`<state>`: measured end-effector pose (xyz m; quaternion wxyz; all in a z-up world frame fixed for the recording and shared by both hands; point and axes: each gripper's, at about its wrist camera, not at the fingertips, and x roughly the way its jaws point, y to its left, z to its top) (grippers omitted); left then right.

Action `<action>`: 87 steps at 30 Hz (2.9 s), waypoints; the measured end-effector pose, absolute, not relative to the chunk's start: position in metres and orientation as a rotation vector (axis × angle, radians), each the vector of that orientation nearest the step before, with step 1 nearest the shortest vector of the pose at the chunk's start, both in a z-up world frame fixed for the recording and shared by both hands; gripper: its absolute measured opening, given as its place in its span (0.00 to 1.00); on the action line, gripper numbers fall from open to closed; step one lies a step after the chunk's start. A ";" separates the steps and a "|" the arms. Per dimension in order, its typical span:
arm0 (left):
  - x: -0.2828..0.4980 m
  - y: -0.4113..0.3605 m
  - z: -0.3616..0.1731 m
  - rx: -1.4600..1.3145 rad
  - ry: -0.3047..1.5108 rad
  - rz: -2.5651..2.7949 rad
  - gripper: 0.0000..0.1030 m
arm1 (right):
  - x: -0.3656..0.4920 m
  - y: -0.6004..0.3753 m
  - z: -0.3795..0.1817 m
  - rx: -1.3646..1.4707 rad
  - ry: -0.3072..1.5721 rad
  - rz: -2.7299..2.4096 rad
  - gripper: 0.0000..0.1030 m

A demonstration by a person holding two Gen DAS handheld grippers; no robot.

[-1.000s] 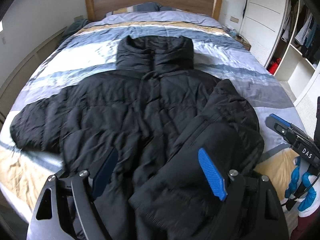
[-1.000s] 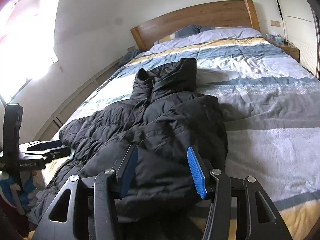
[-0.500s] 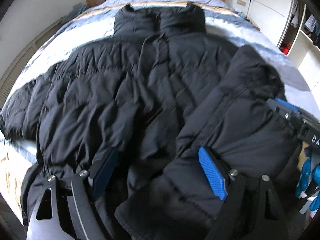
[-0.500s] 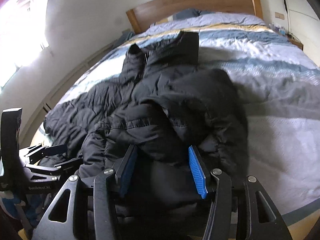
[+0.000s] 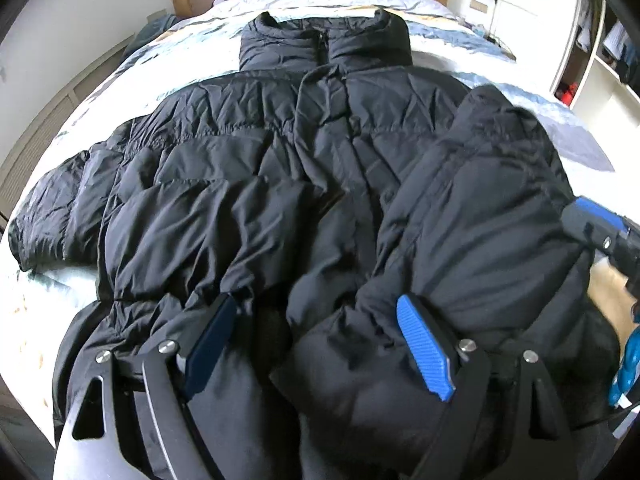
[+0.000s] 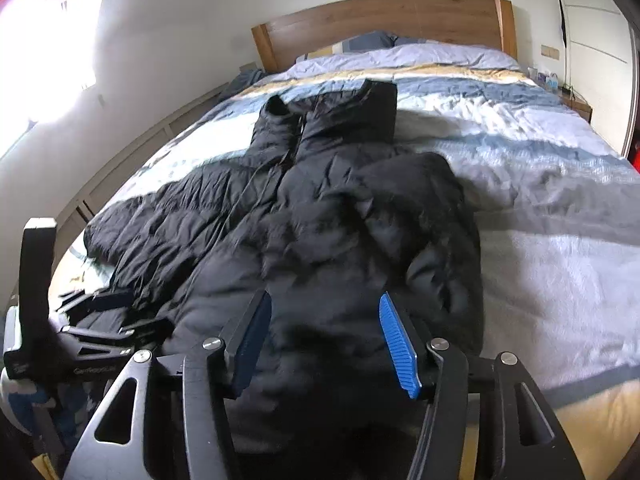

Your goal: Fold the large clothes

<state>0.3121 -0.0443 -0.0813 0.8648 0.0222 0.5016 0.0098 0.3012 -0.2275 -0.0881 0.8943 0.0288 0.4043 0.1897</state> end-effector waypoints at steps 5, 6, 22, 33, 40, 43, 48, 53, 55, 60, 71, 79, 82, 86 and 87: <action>0.289 -0.032 -0.058 0.027 1.022 0.008 0.80 | 0.290 -0.227 -0.098 0.082 0.896 0.333 0.55; 0.284 -0.028 -0.053 0.025 1.012 0.009 0.80 | 0.286 -0.230 -0.095 0.098 0.893 0.324 0.55; 0.165 0.067 0.065 -0.046 0.731 0.070 0.80 | 0.171 -0.212 0.014 0.077 0.709 0.274 0.57; 0.121 0.185 0.135 -0.176 0.614 0.156 0.80 | 0.114 -0.193 0.105 0.039 0.536 0.268 0.63; 0.123 0.264 0.162 -0.254 0.580 0.262 0.80 | 0.116 -0.183 0.115 0.064 0.525 0.276 0.63; 0.133 0.289 0.168 -0.270 0.575 0.300 0.80 | 0.120 -0.177 0.116 0.080 0.522 0.282 0.63; 0.152 0.329 0.170 -0.328 0.555 0.339 0.80 | 0.134 -0.167 0.114 0.099 0.530 0.285 0.63; 0.179 0.374 0.129 -0.487 0.604 0.326 0.80 | 0.149 -0.161 0.106 0.103 0.553 0.277 0.64; 0.189 0.388 0.106 -0.546 0.640 0.323 0.80 | 0.156 -0.159 0.102 0.100 0.568 0.268 0.64; 0.213 0.414 0.050 -0.649 0.720 0.324 0.80 | 0.174 -0.163 0.090 0.120 0.598 0.235 0.64; 0.242 0.455 -0.062 -0.999 0.767 0.207 0.80 | 0.208 -0.180 0.049 0.159 0.690 0.145 0.64; 0.270 0.455 -0.120 -1.173 0.755 0.136 0.80 | 0.219 -0.198 0.029 0.169 0.739 0.070 0.64; 0.281 0.457 -0.127 -1.217 0.719 0.113 0.80 | 0.222 -0.205 0.026 0.166 0.746 0.042 0.64; 0.295 0.457 -0.140 -1.252 0.724 0.115 0.80 | 0.225 -0.215 0.021 0.171 0.758 0.010 0.64; 0.296 0.457 -0.143 -1.259 0.727 0.114 0.80 | 0.226 -0.217 0.020 0.174 0.760 0.004 0.64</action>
